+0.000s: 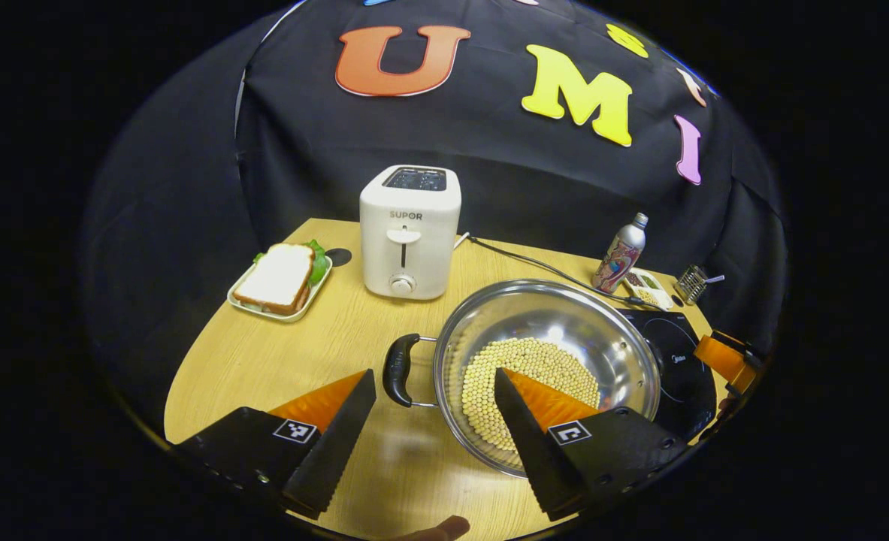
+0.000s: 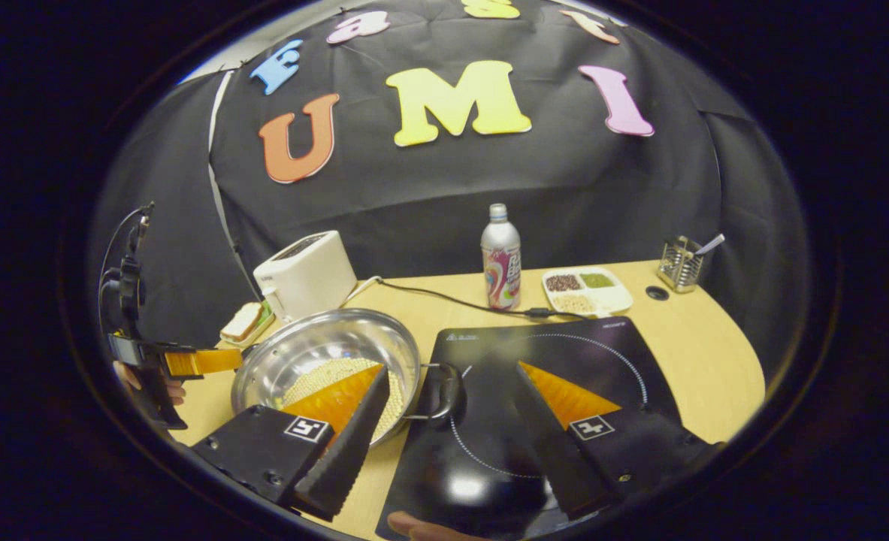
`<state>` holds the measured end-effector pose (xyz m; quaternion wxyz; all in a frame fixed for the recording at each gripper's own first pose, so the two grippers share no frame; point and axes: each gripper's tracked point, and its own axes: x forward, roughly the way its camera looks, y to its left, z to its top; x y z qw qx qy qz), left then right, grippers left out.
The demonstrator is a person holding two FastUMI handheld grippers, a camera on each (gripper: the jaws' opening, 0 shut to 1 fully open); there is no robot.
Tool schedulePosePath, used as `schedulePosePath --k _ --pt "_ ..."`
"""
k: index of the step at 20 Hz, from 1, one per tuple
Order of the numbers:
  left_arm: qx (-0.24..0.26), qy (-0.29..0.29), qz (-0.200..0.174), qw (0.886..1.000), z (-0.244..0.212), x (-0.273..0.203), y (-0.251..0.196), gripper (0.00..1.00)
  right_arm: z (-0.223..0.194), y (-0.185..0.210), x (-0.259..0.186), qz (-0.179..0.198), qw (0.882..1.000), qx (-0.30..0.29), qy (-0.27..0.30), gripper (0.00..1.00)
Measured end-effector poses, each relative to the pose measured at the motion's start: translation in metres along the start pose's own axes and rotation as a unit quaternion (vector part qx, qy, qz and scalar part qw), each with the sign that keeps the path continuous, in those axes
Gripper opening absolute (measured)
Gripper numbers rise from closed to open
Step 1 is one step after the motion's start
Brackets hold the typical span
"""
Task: First push the handle of the pot to place it horizontally, then grasp the pot with both hands and set it on the induction cooktop.
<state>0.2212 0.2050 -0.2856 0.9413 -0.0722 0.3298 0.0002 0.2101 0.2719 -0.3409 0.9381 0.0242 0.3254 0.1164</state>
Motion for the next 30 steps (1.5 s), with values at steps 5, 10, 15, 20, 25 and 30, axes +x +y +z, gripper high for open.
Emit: schedulePosePath --k 5,10,15,20,25,30 --pt "0.024 0.012 0.02 0.999 -0.006 0.031 0.014 0.95 -0.013 0.003 0.035 -0.033 0.999 0.005 0.019 0.96" --pt "0.059 0.039 0.052 0.996 -0.015 0.051 0.026 0.9 -0.035 0.01 0.06 -0.05 0.997 0.028 0.054 0.9" --pt "0.053 0.071 0.034 0.995 -0.028 0.057 0.02 0.71 -0.035 0.009 0.071 -0.066 0.996 0.024 0.059 0.77" --pt "0.054 0.081 0.037 0.995 -0.026 0.057 0.02 0.66 -0.035 0.01 0.071 -0.046 0.997 0.02 0.061 0.62" --pt "0.062 0.075 0.049 0.994 -0.023 0.055 0.019 0.66 -0.033 0.011 0.071 -0.035 0.997 0.03 0.069 0.55" --pt "0.075 0.06 0.07 0.993 -0.008 0.047 0.019 0.65 -0.029 0.019 0.054 -0.023 0.997 0.025 0.076 0.53"
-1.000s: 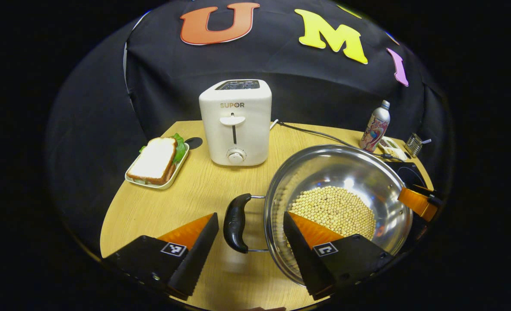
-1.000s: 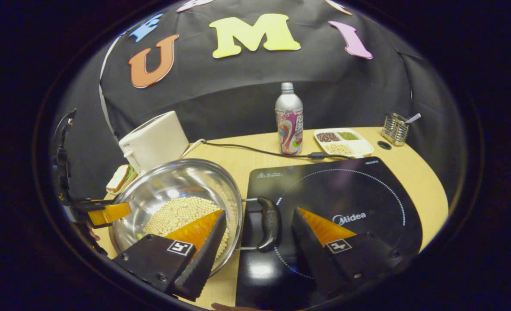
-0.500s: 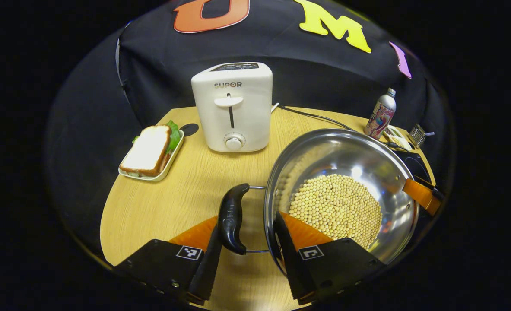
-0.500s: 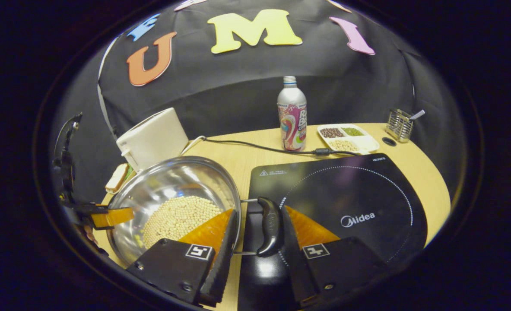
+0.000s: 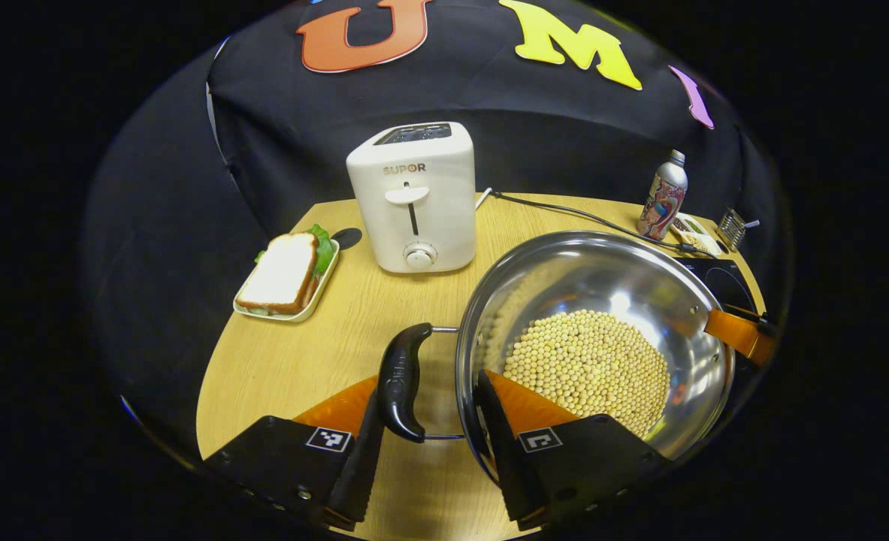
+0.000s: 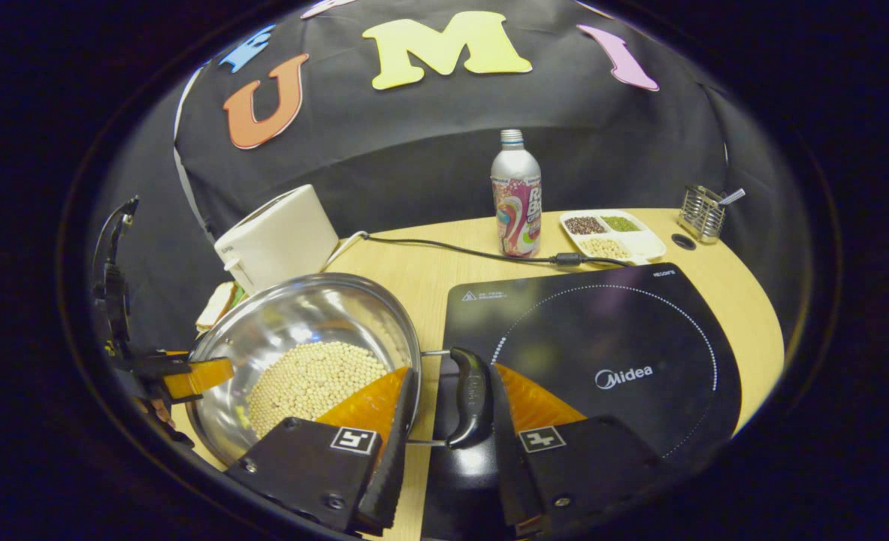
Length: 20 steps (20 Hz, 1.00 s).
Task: First push the handle of the pot to place it horizontally, then grasp the pot with both hands and set it on the induction cooktop.
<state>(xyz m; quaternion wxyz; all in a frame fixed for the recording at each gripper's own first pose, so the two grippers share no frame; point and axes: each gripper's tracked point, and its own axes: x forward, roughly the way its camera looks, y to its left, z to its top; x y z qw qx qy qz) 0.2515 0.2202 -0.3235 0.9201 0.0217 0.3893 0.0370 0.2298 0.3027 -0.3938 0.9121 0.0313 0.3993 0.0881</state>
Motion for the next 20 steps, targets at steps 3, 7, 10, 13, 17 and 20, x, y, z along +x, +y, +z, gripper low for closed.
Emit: schedulePosePath --k 3,7,10,13,17,20 --pt "-0.006 -0.008 0.001 1.0 0.005 -0.011 0.005 0.66 0.017 0.002 -0.022 0.002 1.0 -0.015 -0.011 0.53" --pt "-0.003 -0.029 0.007 1.0 0.018 -0.032 0.015 0.66 0.044 0.006 -0.053 0.021 1.0 -0.014 -0.009 0.52" --pt "-0.002 -0.044 0.005 0.999 0.028 -0.047 0.014 0.65 0.073 0.003 -0.083 0.016 0.998 -0.047 -0.037 0.53" --pt "-0.008 -0.06 0.001 0.998 0.037 -0.053 0.004 0.65 0.094 -0.005 -0.108 0.009 0.994 -0.093 -0.055 0.53" --pt "-0.003 -0.074 -0.008 0.997 0.044 -0.057 -0.002 0.66 0.11 -0.028 -0.131 0.001 0.994 -0.087 -0.068 0.53" --pt "0.006 -0.08 -0.013 0.997 0.052 -0.059 -0.017 0.65 0.12 -0.052 -0.144 -0.008 0.994 -0.082 -0.076 0.53"
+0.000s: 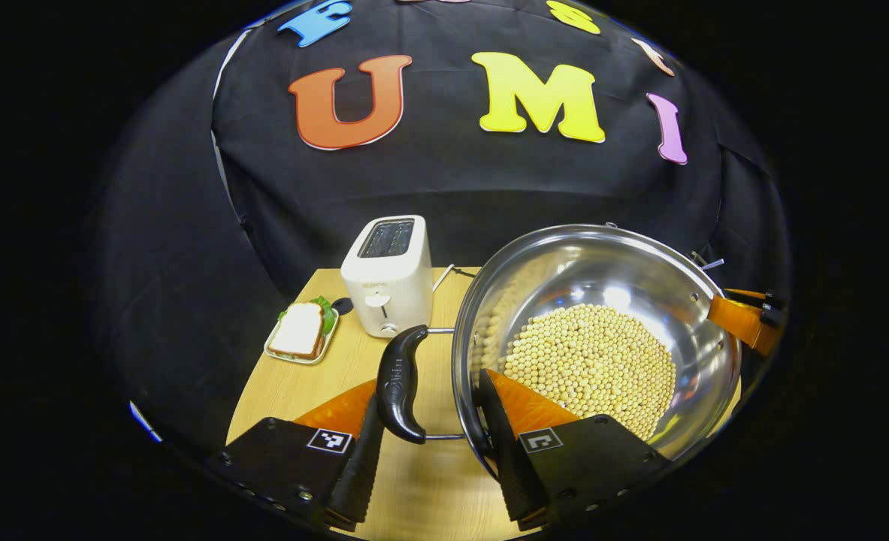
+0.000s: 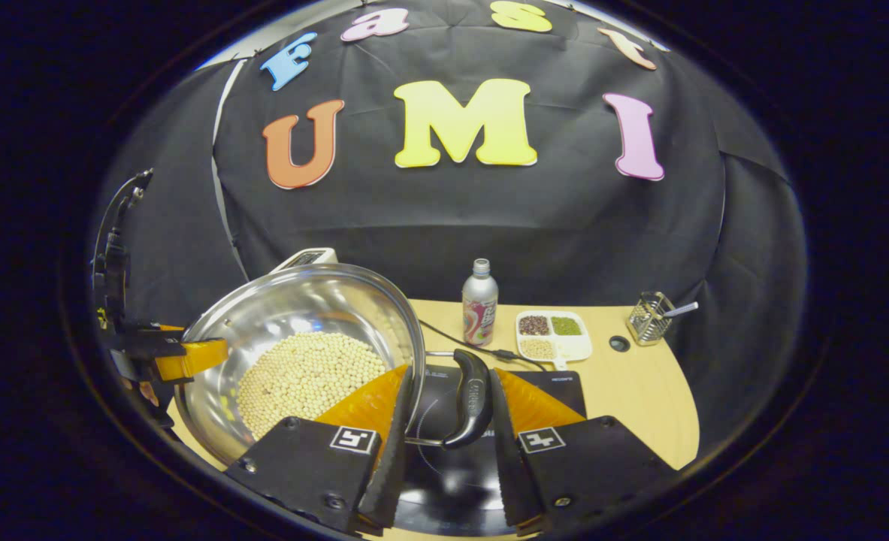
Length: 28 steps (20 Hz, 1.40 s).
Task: First push the handle of the pot to place it horizontally, then grasp the pot with both hands and set it on the induction cooktop.
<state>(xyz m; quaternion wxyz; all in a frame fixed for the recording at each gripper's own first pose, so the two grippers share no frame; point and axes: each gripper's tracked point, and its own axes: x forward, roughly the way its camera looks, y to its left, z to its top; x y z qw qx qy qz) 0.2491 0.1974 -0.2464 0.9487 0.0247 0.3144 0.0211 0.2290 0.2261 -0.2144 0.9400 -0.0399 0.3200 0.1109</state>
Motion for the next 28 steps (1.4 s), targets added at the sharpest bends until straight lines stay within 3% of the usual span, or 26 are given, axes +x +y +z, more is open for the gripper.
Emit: schedulePosePath --k 8,16,20,28 --pt "0.017 -0.006 -0.022 1.0 0.01 0.005 -0.038 0.65 0.002 -0.079 -0.012 -0.025 0.999 0.027 -0.002 0.53" --pt "0.037 0.003 -0.038 0.999 0.004 0.015 -0.073 0.65 -0.024 -0.155 0.003 -0.038 0.999 0.037 0.014 0.55" --pt "0.033 0.018 -0.038 0.999 -0.005 0.023 -0.082 0.66 -0.043 -0.174 0.022 -0.041 0.998 0.05 0.026 0.53" --pt "0.004 -0.007 -0.044 0.999 -0.011 0.041 -0.097 0.66 -0.066 -0.191 0.04 -0.045 0.996 0.074 0.011 0.55"
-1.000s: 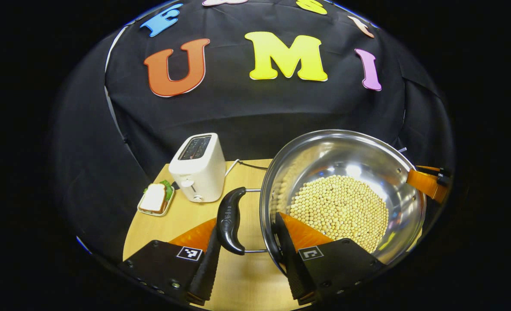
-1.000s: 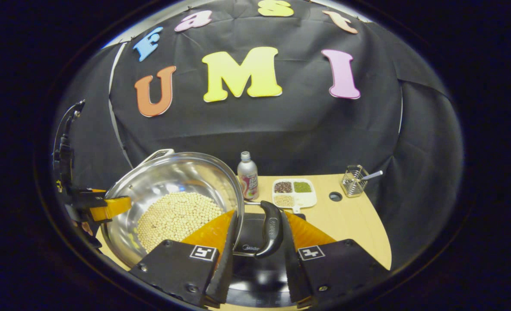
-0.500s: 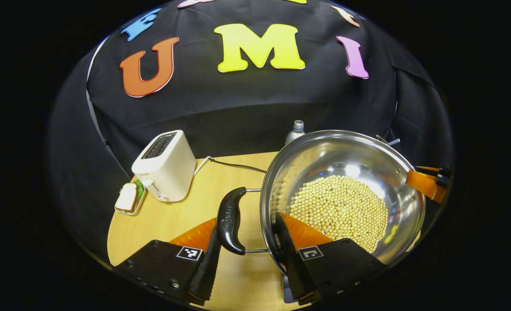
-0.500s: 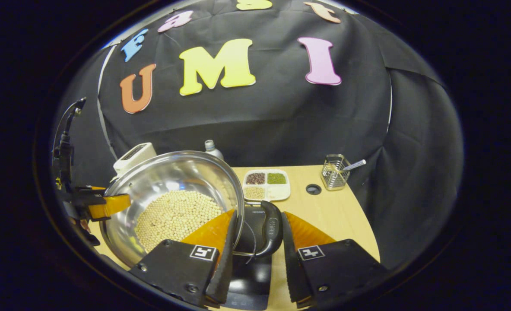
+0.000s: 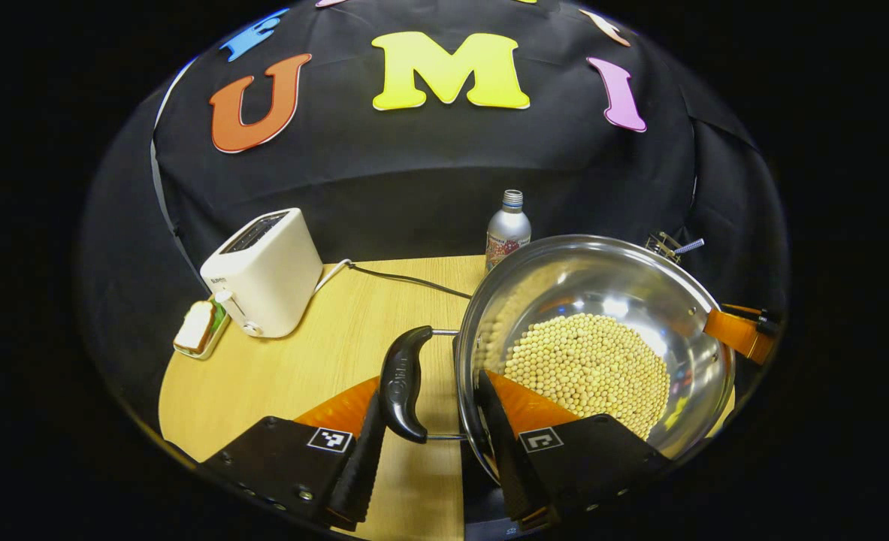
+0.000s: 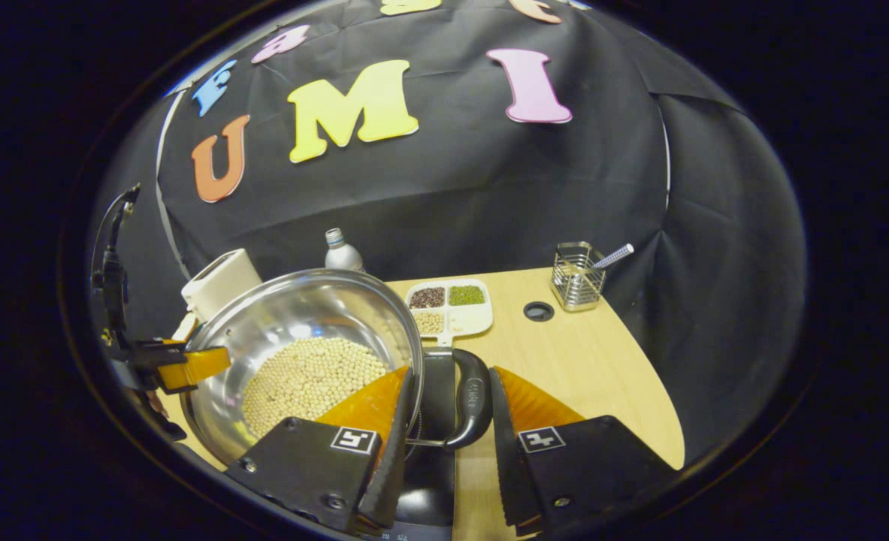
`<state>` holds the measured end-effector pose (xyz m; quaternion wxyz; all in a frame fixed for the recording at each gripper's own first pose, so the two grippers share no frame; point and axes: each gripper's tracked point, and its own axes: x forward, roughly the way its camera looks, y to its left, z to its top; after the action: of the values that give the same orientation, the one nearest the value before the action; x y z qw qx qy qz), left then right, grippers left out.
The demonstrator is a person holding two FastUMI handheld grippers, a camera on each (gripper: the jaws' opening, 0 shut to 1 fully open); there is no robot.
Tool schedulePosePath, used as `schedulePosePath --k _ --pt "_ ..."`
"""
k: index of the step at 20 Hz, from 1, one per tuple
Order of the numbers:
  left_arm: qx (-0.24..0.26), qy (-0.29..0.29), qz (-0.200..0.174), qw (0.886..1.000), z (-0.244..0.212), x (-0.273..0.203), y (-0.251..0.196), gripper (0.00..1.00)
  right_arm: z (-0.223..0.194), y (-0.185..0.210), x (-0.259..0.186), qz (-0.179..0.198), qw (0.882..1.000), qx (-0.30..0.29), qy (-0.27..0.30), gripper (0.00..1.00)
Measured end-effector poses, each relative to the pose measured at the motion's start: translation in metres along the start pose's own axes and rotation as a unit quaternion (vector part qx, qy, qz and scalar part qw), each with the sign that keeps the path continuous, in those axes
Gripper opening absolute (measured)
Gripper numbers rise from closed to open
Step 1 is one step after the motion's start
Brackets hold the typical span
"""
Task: First push the handle of the pot to place it horizontally, then grasp the pot with both hands and set it on the induction cooktop.
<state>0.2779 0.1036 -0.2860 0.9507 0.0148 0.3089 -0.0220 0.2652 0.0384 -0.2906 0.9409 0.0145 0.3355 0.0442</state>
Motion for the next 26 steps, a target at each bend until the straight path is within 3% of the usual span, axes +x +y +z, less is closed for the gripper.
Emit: schedulePosePath --k 5,7,10,14,15,16,18,22,26 --pt "-0.013 -0.007 0.001 1.0 -0.007 0.008 -0.003 0.65 -0.02 -0.006 0.014 -0.012 1.0 -0.003 0.006 0.55" --pt "0.006 -0.035 0.013 0.999 -0.002 0.01 -0.002 0.65 -0.026 -0.008 0.014 -0.009 1.0 0.006 0.014 0.53" --pt "0.017 -0.042 0.027 0.999 -0.004 0.016 0.004 0.65 -0.028 -0.007 0.02 0.0 1.0 0.01 0.005 0.6" --pt "-0.014 -0.041 0.005 0.999 -0.007 0.017 -0.002 0.65 -0.025 -0.009 0.022 -0.004 1.0 0.007 -0.013 0.65" --pt "-0.023 -0.04 0.003 0.999 -0.008 0.017 -0.002 0.56 -0.024 -0.011 0.02 -0.009 1.0 0.003 -0.016 0.65" --pt "-0.034 -0.039 0.01 0.999 -0.011 0.015 0.001 0.66 -0.024 -0.014 0.021 -0.018 1.0 -0.004 -0.021 0.69" --pt "-0.056 -0.042 0.008 0.998 -0.014 0.008 -0.001 0.79 -0.025 -0.019 0.017 -0.033 0.999 -0.019 -0.026 0.87" --pt "-0.06 -0.053 0.005 0.997 -0.021 -0.013 -0.001 0.81 -0.026 -0.018 -0.002 -0.033 0.999 -0.017 -0.037 0.96" --pt "-0.062 -0.079 0.009 0.995 -0.016 -0.045 0.004 0.81 -0.027 -0.015 -0.036 -0.03 0.998 -0.008 -0.058 0.93"
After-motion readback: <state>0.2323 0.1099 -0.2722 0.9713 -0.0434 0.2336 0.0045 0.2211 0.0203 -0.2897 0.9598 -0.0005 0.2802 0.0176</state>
